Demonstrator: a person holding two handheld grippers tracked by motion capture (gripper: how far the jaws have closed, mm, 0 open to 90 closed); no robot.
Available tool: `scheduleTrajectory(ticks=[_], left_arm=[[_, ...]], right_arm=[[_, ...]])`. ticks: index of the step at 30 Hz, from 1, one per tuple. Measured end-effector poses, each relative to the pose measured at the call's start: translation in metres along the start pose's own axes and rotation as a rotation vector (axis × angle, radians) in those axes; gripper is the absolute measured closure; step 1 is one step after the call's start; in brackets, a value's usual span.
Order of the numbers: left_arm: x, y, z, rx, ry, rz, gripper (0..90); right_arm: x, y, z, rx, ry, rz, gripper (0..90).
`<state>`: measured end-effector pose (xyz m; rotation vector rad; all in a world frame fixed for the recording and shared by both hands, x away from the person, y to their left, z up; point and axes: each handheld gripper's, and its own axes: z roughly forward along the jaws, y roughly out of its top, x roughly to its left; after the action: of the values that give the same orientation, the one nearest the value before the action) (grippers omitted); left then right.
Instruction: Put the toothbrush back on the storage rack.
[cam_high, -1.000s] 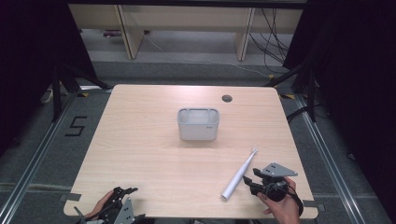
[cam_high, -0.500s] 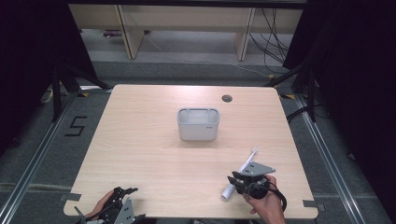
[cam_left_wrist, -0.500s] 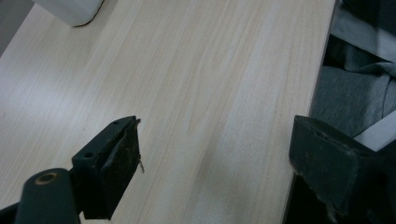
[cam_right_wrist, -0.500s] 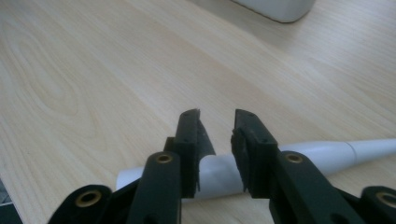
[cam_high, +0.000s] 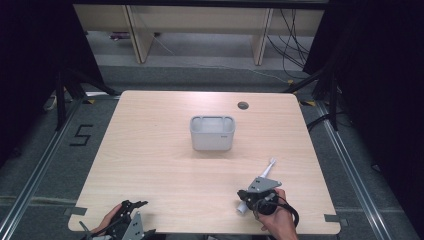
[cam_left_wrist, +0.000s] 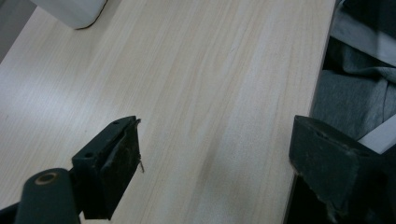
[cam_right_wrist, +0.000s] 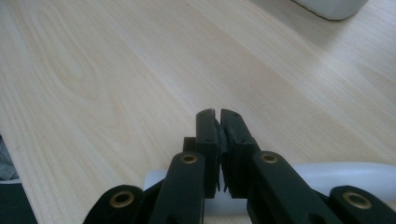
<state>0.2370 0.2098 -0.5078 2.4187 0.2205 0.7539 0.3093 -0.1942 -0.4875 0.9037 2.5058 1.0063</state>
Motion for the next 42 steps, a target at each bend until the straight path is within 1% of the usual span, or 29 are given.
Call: scheduleTrajectory(ticks=[1,2,3,4,5,7,8,9,10,11,15,16,18,19,22,23,26,27,29,32,33,34,36,37,38,39,40,41,42], left_arm=[[0.0,0.0,-0.001,0.013,-0.008,0.002,16.0],[0.0,0.0,-0.001,0.013,-0.008,0.002,16.0],[0.0,0.0,-0.001,0.009,-0.008,-0.001,16.0],[0.0,0.0,0.0,0.003,0.003,0.002,16.0],[0.0,0.0,0.0,-0.01,0.003,0.0,16.0],[0.0,0.001,0.0,-0.005,0.005,0.001,16.0],[0.0,0.0,0.0,-0.01,0.007,0.001,16.0],[0.0,0.0,0.0,0.003,0.01,0.003,16.0],[0.0,0.0,0.0,0.003,0.01,0.003,16.0],[0.0,0.0,0.0,-0.004,0.002,-0.002,16.0],[0.0,0.001,-0.001,0.005,0.002,0.008,16.0],[0.0,0.001,-0.001,0.007,0.002,0.012,16.0],[0.0,0.001,0.0,0.003,0.005,0.004,16.0],[0.0,0.0,0.0,0.003,-0.003,0.005,16.0],[-0.001,0.0,0.0,0.006,0.004,0.008,16.0],[0.0,0.0,0.0,0.002,0.003,0.006,16.0],[0.0,0.001,0.0,0.004,0.002,0.008,16.0],[0.0,0.001,0.0,0.004,0.001,0.008,16.0],[-0.001,0.0,0.0,0.002,0.009,0.004,16.0],[0.0,0.0,0.0,0.005,0.004,0.006,16.0],[0.0,0.0,0.0,0.004,0.006,0.008,16.0],[0.0,0.001,0.0,0.004,0.004,0.008,16.0],[0.0,0.001,0.0,0.003,0.005,0.008,16.0],[0.0,0.001,0.0,0.005,0.004,0.007,16.0],[0.0,0.001,0.0,0.005,0.004,0.007,16.0],[-0.001,0.0,0.0,0.004,0.004,0.005,16.0],[-0.001,0.0,0.0,0.004,0.004,0.005,16.0],[-0.001,0.0,0.0,0.002,0.013,0.004,16.0],[0.0,0.0,0.0,0.006,0.007,0.007,16.0]], right_arm=[[0.001,0.0,0.001,0.015,0.006,-0.004,87.8],[0.001,0.0,0.001,0.015,0.006,-0.004,87.8],[0.002,-0.001,0.002,0.017,0.008,0.003,87.9],[0.002,-0.001,0.002,0.018,0.01,0.003,87.9],[0.002,-0.001,0.002,0.018,0.014,-0.004,88.3],[0.003,-0.001,0.002,0.022,0.018,-0.003,88.4],[0.003,-0.002,0.002,0.021,0.025,-0.016,88.5],[0.005,-0.003,0.002,0.022,0.023,-0.01,88.5],[0.005,-0.003,0.002,0.022,0.023,-0.01,88.5],[0.006,-0.003,0.004,0.012,0.019,-0.015,88.4],[0.006,-0.003,0.004,0.015,0.02,-0.016,88.4],[0.005,-0.003,0.002,0.034,0.026,-0.018,88.4],[0.004,-0.004,0.002,0.035,0.032,-0.017,88.2],[0.005,-0.005,0.003,0.025,0.03,-0.013,88.1],[0.006,-0.005,0.002,0.027,0.034,-0.007,88.0],[0.005,-0.005,0.003,0.03,0.042,-0.016,88.0],[0.005,-0.006,0.002,0.031,0.035,-0.017,87.9],[0.005,-0.006,0.003,0.031,0.039,-0.027,87.9],[0.005,-0.007,0.002,0.039,0.042,-0.021,88.0],[0.004,-0.008,0.001,0.057,0.047,-0.028,87.9],[0.004,-0.009,0.0,0.065,0.047,-0.012,87.8],[0.004,-0.009,0.002,0.041,0.037,-0.024,87.8],[0.005,-0.01,0.0,0.06,0.043,0.005,87.7],[0.003,-0.012,-0.001,0.051,0.041,-0.023,87.6],[0.004,-0.013,-0.002,0.063,0.043,-0.002,87.5],[0.003,-0.013,-0.002,0.056,0.039,-0.016,87.2],[0.003,-0.013,-0.002,0.056,0.039,-0.016,87.2],[0.003,-0.014,-0.003,0.063,0.038,-0.003,87.1],[0.002,-0.015,-0.002,0.056,0.041,-0.013,87.0]])
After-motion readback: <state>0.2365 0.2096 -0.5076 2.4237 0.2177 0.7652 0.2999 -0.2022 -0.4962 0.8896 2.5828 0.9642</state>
